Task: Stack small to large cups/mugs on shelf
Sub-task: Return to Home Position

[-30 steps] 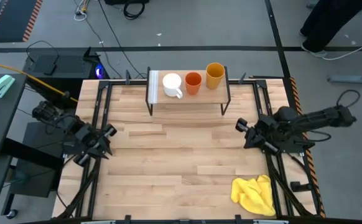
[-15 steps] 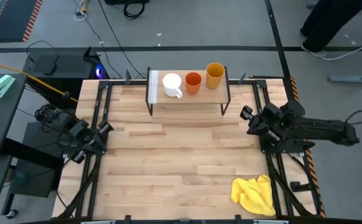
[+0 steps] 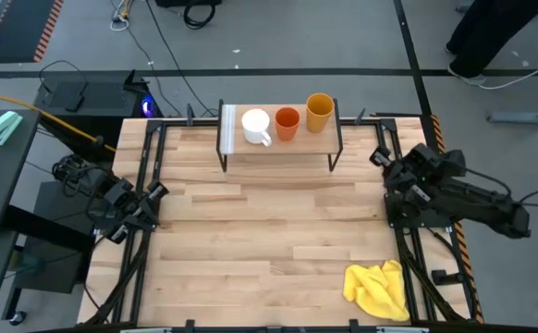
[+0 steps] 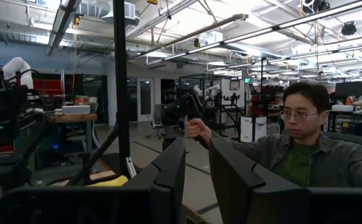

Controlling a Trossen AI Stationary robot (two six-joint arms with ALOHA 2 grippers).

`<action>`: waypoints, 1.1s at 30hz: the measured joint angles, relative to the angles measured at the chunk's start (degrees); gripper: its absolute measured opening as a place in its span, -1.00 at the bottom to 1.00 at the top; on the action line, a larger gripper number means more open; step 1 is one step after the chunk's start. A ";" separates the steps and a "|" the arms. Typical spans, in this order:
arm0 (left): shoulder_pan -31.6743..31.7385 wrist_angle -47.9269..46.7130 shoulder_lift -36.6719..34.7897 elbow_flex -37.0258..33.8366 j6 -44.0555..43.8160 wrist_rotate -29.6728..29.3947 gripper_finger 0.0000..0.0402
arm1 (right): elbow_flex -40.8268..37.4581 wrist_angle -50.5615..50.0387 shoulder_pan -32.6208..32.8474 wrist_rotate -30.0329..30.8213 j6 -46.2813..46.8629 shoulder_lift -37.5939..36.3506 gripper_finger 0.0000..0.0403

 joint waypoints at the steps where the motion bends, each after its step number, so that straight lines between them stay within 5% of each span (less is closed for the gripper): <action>1: 0.00 0.00 0.00 0.00 0.00 0.00 -0.59 | 0.00 2.31 -1.39 -0.31 1.70 -0.20 -0.93; 9: -0.07 0.84 -0.01 -0.76 -0.68 0.05 -0.59 | 0.00 14.20 -12.06 -5.30 15.87 -0.69 -0.93; 16: -0.07 4.07 -0.09 -4.72 -1.46 1.29 -0.60 | -0.32 27.15 -13.80 -6.10 23.64 -0.69 -0.93; 33: -0.06 6.26 -0.09 -4.76 -3.45 1.62 -0.59 | -11.54 35.87 -16.32 -5.38 25.52 -2.01 -0.93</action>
